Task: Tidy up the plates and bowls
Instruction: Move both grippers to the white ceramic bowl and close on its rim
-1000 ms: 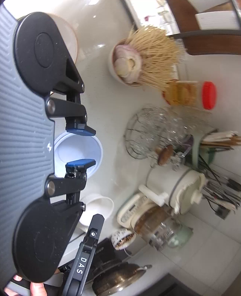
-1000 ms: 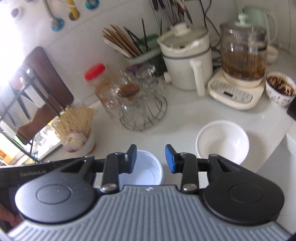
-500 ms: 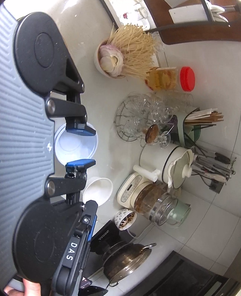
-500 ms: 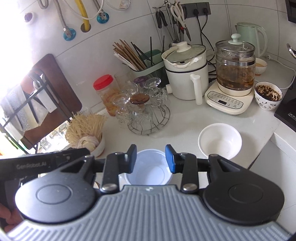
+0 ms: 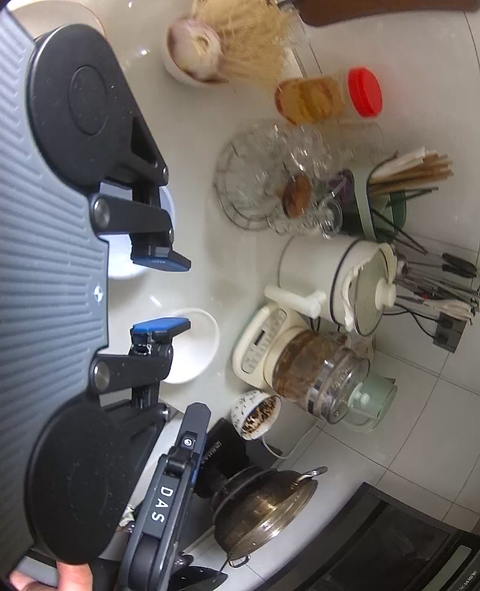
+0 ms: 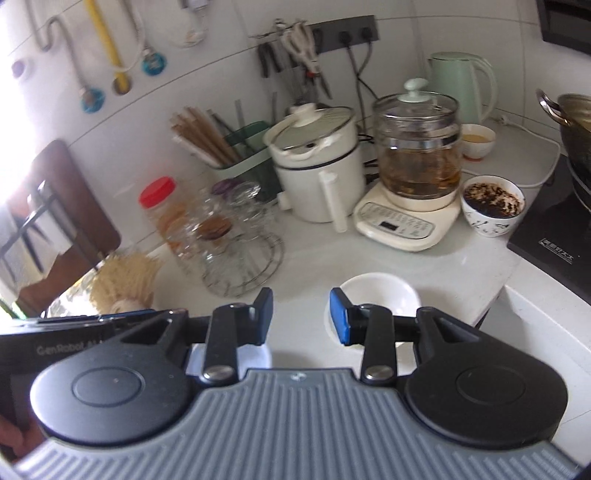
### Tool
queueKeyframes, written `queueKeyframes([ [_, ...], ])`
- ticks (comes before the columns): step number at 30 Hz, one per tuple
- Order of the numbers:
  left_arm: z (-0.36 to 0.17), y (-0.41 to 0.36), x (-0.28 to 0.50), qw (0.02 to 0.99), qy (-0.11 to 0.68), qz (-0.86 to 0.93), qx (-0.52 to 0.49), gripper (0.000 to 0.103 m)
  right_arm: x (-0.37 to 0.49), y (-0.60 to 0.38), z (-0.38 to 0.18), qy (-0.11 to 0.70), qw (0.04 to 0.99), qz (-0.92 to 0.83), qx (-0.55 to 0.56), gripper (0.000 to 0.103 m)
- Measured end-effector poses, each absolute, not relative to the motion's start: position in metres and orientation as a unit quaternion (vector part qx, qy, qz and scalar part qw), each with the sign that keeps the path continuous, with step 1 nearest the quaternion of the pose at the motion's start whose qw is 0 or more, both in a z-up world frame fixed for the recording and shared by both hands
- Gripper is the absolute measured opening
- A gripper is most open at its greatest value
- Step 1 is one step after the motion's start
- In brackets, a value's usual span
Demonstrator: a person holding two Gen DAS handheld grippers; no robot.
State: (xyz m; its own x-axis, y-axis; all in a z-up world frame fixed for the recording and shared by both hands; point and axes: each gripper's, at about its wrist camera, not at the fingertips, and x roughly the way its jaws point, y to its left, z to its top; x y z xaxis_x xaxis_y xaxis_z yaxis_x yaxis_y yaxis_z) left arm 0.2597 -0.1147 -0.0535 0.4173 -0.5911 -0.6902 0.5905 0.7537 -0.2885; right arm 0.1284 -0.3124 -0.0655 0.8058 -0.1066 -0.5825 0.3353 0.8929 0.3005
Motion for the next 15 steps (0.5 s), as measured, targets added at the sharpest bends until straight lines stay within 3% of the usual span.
queueKeyframes([
  [11,-0.089,-0.184,0.294,0.833,0.450,-0.323,-0.006,0.045,0.147,-0.389,-0.103,0.324,0.904,-0.140,0.239,0.038],
  [15,-0.112,-0.200,0.306,0.824,0.478,-0.305,-0.007,0.056,0.156,-0.411,-0.122,0.343,0.894,-0.139,0.253,0.038],
])
